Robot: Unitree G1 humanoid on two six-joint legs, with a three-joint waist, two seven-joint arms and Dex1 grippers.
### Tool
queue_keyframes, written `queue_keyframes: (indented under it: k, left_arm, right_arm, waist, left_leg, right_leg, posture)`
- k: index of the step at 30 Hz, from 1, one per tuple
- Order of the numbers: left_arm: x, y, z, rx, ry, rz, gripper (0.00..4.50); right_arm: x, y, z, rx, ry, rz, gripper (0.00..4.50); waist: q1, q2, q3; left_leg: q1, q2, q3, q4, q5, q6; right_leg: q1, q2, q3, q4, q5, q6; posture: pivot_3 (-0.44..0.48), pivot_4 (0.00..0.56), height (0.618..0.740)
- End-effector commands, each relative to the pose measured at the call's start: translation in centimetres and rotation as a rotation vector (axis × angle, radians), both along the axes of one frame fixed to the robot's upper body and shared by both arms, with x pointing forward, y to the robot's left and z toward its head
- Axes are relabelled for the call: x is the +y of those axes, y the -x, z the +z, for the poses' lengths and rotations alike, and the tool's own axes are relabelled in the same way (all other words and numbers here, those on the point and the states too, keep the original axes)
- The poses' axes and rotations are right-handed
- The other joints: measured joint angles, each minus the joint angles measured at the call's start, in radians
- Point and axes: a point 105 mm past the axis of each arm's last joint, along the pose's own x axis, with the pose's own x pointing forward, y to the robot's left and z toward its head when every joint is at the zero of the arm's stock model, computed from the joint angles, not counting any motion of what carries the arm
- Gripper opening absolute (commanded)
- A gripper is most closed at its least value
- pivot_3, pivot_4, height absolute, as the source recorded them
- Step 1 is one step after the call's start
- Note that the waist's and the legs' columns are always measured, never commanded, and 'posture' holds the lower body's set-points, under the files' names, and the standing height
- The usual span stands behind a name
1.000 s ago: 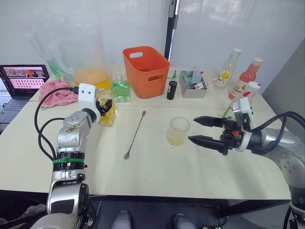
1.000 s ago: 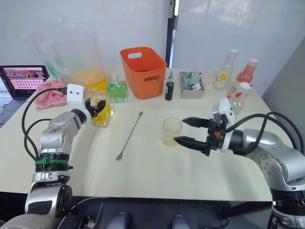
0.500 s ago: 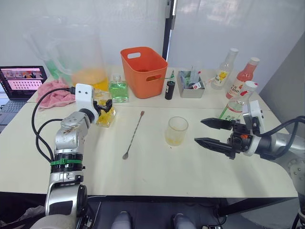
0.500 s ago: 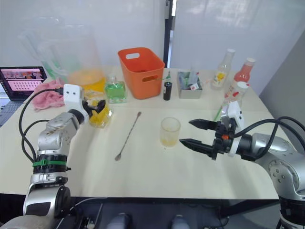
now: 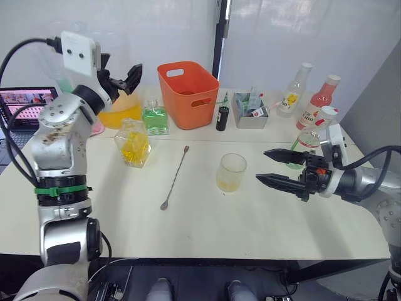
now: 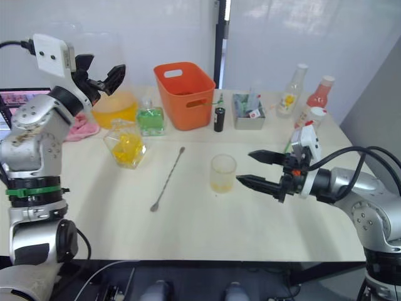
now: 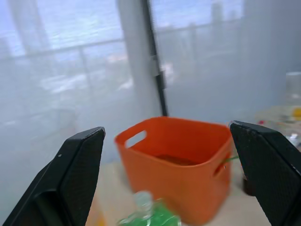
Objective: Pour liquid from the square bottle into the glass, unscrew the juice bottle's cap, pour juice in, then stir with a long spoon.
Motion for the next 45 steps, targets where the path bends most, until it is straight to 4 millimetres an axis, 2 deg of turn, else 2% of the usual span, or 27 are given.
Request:
queue_keyframes:
  k: [1, 5, 10, 13, 15, 17, 21, 27, 33, 39, 42, 45]
  left_arm:
    - [-1.0, 2.0, -0.6, -0.021, -0.183, -0.058, 4.48]
    - [-0.1, 3.3, -3.5, 0.070, -0.237, -0.094, 4.48]
    - [1.9, 5.1, -8.7, 0.225, -0.297, -0.086, 4.48]
    - [3.8, 6.0, -11.0, 0.268, -0.223, -0.078, 4.48]
    - [4.6, 6.5, -11.8, 0.278, -0.200, -0.078, 4.48]
    - [5.6, 7.3, -14.2, 0.320, -0.223, -0.069, 4.48]
    - [6.4, 8.6, -16.6, 0.378, -0.184, -0.107, 4.48]
    - [6.9, 9.6, -17.8, 0.374, -0.129, -0.188, 4.48]
    - [6.2, 9.7, -17.4, 0.372, -0.059, -0.270, 4.48]
    - [5.2, 9.8, -15.7, 0.344, -0.002, -0.351, 4.48]
    - [5.1, 9.9, -14.4, 0.313, -0.007, -0.369, 4.48]
    - [5.1, 10.3, -14.1, 0.303, -0.022, -0.370, 4.48]
  right_arm:
    - [-0.7, -0.2, 1.2, -0.064, 0.002, -0.013, 4.50]
    - [-1.5, -0.7, 1.0, -0.048, -0.047, -0.037, 4.50]
    - [-3.1, -1.5, -0.1, -0.055, -0.077, -0.121, 4.50]
    - [-5.4, -1.8, -1.6, -0.065, -0.074, -0.233, 4.50]
    - [-6.1, -1.7, -2.2, -0.068, -0.071, -0.268, 4.50]
    - [-7.5, -1.8, -3.1, -0.082, -0.062, -0.339, 4.50]
    - [-9.7, -1.2, -4.2, -0.096, -0.052, -0.446, 4.50]
    - [-13.8, 1.2, -6.9, -0.094, -0.020, -0.655, 4.50]
    - [-16.3, 4.1, -8.9, -0.081, -0.021, -0.816, 4.50]
    - [-16.6, 4.9, -9.6, -0.070, -0.042, -0.876, 4.50]
    - [-16.6, 4.2, -9.3, -0.076, -0.060, -0.899, 4.50]
    - [-16.0, 3.0, -8.3, -0.107, -0.095, -0.876, 4.50]
  waist:
    - [-0.007, 0.000, 0.000]
    - [-0.011, 0.000, 0.000]
    - [-0.007, 0.000, 0.000]
    - [0.000, 0.000, 0.000]
    - [0.002, 0.000, 0.000]
    - [0.000, 0.000, 0.000]
    - [-0.001, 0.000, 0.000]
    - [0.005, 0.002, -0.001]
    - [-0.001, 0.002, -0.002]
    - [-0.010, 0.004, -0.003]
    - [-0.011, 0.004, -0.003]
    - [-0.012, 0.005, -0.003]
  left_leg:
    - [0.000, 0.000, 0.000, 0.000, 0.000, 0.000]
    - [0.001, 0.000, 0.000, 0.000, 0.000, 0.000]
    - [0.001, 0.001, 0.000, 0.000, 0.000, 0.000]
    - [0.001, 0.001, 0.000, 0.000, 0.000, 0.000]
    - [0.000, 0.001, 0.000, 0.000, 0.000, 0.000]
    - [0.000, 0.001, 0.000, 0.000, 0.000, 0.000]
    - [0.002, 0.001, 0.001, -0.001, 0.000, 0.000]
    - [0.002, 0.001, 0.001, 0.000, 0.000, 0.000]
    - [0.003, 0.001, 0.001, -0.001, 0.000, 0.000]
    - [0.004, 0.001, 0.002, -0.001, -0.004, -0.007]
    - [0.004, 0.002, 0.002, -0.001, -0.004, -0.006]
    - [0.004, 0.002, 0.002, -0.001, -0.004, -0.006]
  right_leg:
    - [0.000, 0.000, 0.000, 0.000, 0.000, 0.000]
    - [0.000, 0.000, 0.000, 0.000, 0.000, 0.000]
    - [-0.001, 0.000, 0.000, 0.000, -0.001, -0.001]
    - [0.000, 0.000, 0.001, 0.000, -0.001, -0.001]
    - [0.000, 0.000, 0.000, -0.001, -0.004, -0.004]
    - [0.000, 0.000, 0.000, -0.001, -0.004, -0.005]
    - [0.000, 0.000, 0.000, 0.000, -0.006, -0.008]
    - [0.001, 0.000, 0.000, 0.000, -0.009, -0.004]
    - [0.001, 0.000, 0.001, 0.000, -0.009, -0.004]
    - [0.001, 0.000, 0.001, 0.000, -0.008, -0.005]
    - [0.001, 0.000, 0.001, 0.000, -0.008, -0.005]
    - [0.001, 0.000, 0.001, 0.000, -0.008, -0.005]
  posture:
    - [0.000, 0.150, 0.738]
    - [0.000, 0.150, 0.738]
    - [0.000, 0.150, 0.738]
    - [0.000, 0.150, 0.738]
    - [0.000, 0.150, 0.738]
    - [0.000, 0.150, 0.738]
    - [0.000, 0.150, 0.738]
    - [0.000, 0.150, 0.738]
    - [0.000, 0.150, 0.738]
    - [0.000, 0.150, 0.738]
    - [0.000, 0.150, 0.738]
    - [0.000, 0.150, 0.738]
